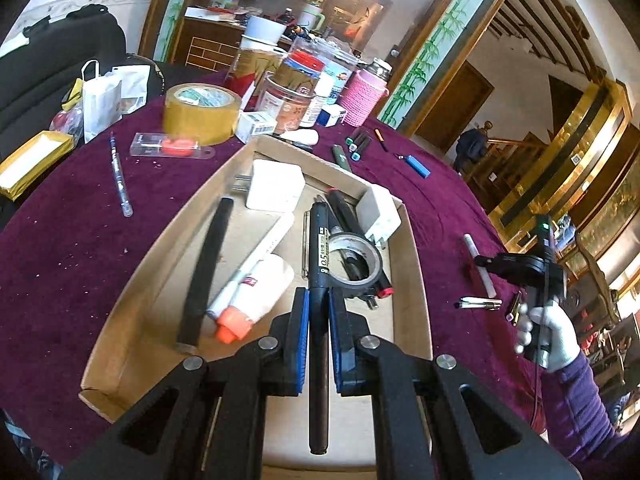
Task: Organize rigid objects
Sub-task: 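Release the black pen into the box with the left tool while the right tool drops the white marker there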
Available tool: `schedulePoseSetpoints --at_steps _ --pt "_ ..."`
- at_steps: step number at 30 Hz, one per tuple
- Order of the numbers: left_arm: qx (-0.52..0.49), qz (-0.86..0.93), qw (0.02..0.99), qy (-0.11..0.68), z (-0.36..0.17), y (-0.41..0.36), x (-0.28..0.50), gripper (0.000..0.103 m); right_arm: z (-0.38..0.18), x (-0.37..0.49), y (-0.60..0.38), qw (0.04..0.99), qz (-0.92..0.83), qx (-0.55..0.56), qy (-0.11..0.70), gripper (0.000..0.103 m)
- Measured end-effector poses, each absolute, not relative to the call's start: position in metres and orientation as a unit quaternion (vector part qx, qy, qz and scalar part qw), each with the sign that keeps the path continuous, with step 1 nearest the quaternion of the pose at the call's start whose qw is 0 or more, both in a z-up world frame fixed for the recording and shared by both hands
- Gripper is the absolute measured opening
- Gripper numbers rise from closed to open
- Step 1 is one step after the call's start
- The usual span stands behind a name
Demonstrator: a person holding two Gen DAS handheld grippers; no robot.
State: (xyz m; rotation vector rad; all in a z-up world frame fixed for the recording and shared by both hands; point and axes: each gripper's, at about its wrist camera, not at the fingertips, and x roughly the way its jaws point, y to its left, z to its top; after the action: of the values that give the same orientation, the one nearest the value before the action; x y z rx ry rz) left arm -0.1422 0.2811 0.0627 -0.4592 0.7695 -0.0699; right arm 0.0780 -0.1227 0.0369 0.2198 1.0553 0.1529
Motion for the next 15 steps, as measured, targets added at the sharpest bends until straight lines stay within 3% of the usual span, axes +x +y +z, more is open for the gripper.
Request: schedulePoseSetpoints --at_steps 8,15 --pt "-0.227 -0.033 0.888 0.398 0.048 0.280 -0.136 0.009 0.067 0.042 -0.110 0.824 0.187 0.234 0.481 0.016" --pt "-0.208 -0.012 0.868 0.451 0.030 0.271 -0.108 0.009 0.086 0.002 -0.018 0.778 0.309 0.221 0.500 0.016"
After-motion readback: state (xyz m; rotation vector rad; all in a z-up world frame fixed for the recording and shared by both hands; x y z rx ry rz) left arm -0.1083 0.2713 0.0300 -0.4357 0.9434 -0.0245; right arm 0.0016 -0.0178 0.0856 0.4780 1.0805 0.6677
